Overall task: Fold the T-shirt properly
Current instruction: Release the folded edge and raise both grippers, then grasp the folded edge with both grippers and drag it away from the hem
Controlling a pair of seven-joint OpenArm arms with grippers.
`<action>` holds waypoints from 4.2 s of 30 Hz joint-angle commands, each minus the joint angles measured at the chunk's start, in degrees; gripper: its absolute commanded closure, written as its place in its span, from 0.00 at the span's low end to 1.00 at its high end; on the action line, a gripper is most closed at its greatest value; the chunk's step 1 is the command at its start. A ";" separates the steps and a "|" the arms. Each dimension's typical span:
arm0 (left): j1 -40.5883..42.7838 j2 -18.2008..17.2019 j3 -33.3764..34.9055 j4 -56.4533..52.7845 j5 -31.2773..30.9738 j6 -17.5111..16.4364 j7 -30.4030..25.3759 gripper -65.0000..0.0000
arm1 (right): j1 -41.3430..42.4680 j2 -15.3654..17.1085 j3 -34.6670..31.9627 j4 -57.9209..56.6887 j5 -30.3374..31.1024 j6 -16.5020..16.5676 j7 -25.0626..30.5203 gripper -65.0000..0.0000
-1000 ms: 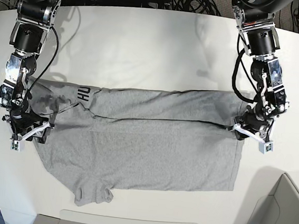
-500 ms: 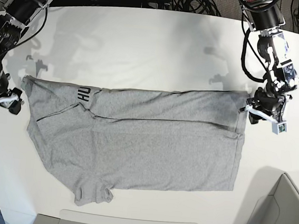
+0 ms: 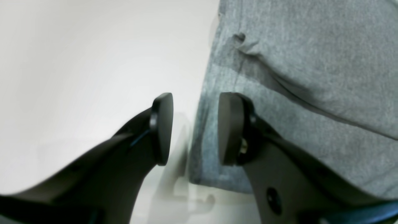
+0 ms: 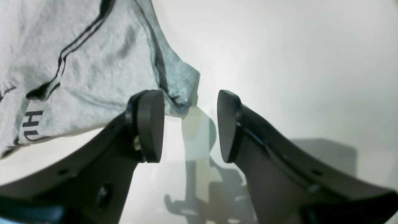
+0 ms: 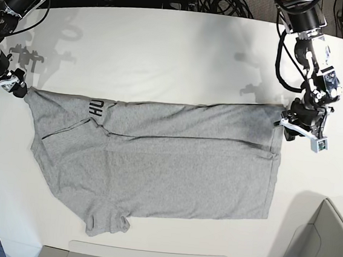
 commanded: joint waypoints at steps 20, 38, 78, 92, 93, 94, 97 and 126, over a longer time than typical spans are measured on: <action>-1.06 2.09 -6.45 0.46 -0.45 -16.20 0.80 0.55 | 9.05 1.62 -0.33 -15.34 0.69 5.65 1.50 0.57; -7.47 2.00 -20.42 -13.08 -0.27 -25.21 13.81 0.51 | 9.05 1.62 -3.41 -14.73 -1.24 5.65 1.50 0.57; 1.14 -0.02 -13.21 -12.55 -0.18 -25.21 15.21 1.00 | 2.19 6.19 -11.68 -7.17 -1.06 0.99 -2.54 1.00; 17.40 -0.81 -13.30 -1.30 -0.27 -25.21 14.60 1.00 | -16.01 -2.69 -11.68 15.07 -0.98 1.17 -5.35 1.00; 18.11 -0.90 -13.30 -1.30 -0.27 -25.21 14.51 1.00 | -16.97 -3.13 -11.68 15.87 -0.98 1.17 -5.35 1.00; 18.72 -1.08 -13.74 -1.30 -0.27 -25.21 14.42 1.00 | -18.03 -3.48 -11.68 16.48 -0.98 1.17 -5.35 1.00; 20.92 -1.08 -16.47 -1.39 -0.18 -25.21 12.14 1.00 | -20.23 -4.36 -11.59 17.18 -0.89 1.17 -5.35 1.00; 31.65 -3.19 -20.51 -2.18 0.08 -25.21 9.06 1.00 | -30.78 -3.04 -11.24 17.27 -1.15 1.25 -5.09 1.00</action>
